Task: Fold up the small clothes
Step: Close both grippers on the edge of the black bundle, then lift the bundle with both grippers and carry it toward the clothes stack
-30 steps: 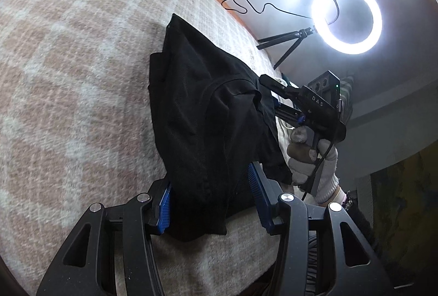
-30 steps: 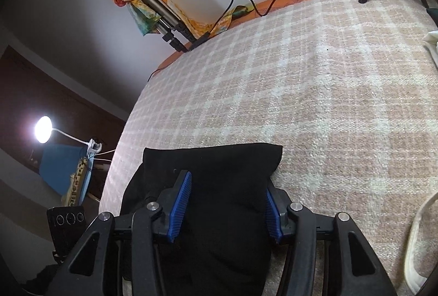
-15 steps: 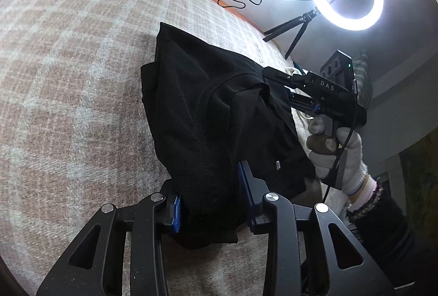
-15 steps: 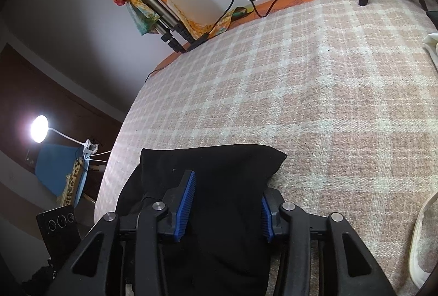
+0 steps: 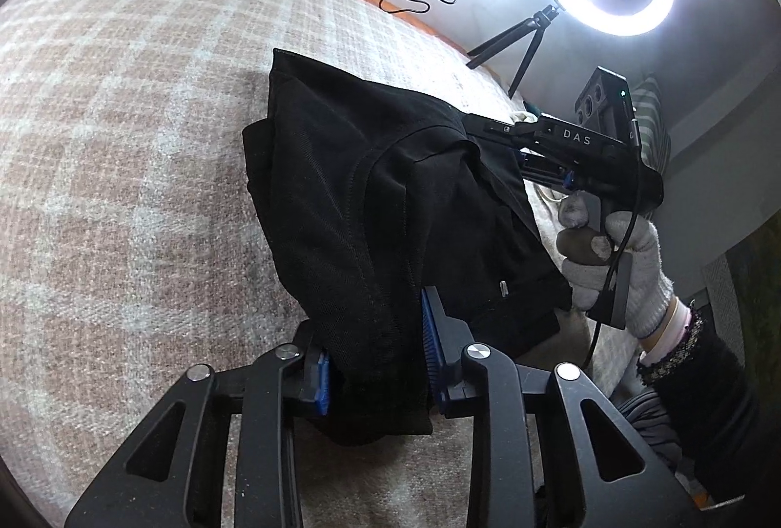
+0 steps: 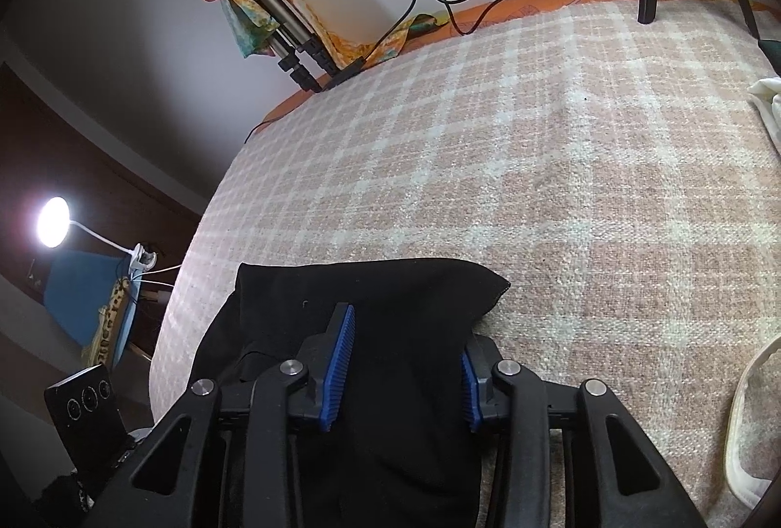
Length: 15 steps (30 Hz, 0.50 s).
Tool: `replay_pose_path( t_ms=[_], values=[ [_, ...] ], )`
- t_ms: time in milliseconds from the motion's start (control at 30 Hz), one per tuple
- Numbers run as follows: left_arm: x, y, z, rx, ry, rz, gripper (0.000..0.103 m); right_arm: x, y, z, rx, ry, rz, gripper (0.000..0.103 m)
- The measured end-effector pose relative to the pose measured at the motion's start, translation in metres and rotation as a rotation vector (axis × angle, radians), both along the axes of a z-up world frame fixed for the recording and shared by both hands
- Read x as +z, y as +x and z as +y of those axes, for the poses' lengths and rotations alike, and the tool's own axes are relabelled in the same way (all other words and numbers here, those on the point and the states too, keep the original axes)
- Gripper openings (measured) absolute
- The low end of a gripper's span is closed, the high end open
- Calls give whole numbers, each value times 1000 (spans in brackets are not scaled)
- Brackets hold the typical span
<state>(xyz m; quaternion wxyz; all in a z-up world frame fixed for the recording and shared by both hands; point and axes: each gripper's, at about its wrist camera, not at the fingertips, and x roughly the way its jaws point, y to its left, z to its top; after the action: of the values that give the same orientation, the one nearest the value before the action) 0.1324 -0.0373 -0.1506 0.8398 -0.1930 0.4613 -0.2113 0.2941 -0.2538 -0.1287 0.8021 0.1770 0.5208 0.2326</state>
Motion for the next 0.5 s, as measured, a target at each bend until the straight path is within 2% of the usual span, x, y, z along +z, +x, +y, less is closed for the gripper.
replay_pose_path(
  t_ms=[167,300,367,500],
  values=[
    [-2,4,-4,-3,-1,-2,18,0,1,3,-2,-40,-4,31],
    [-5,6,0,-1,-35,3,15,0,2,7,-3,-76,-2,15],
    [-6,7,4,2,-62,14,14,0,1,12,0,-105,-7,12],
    [-2,6,5,-20,-56,-11,11,5,-2,18,1,-139,-28,5]
  ],
)
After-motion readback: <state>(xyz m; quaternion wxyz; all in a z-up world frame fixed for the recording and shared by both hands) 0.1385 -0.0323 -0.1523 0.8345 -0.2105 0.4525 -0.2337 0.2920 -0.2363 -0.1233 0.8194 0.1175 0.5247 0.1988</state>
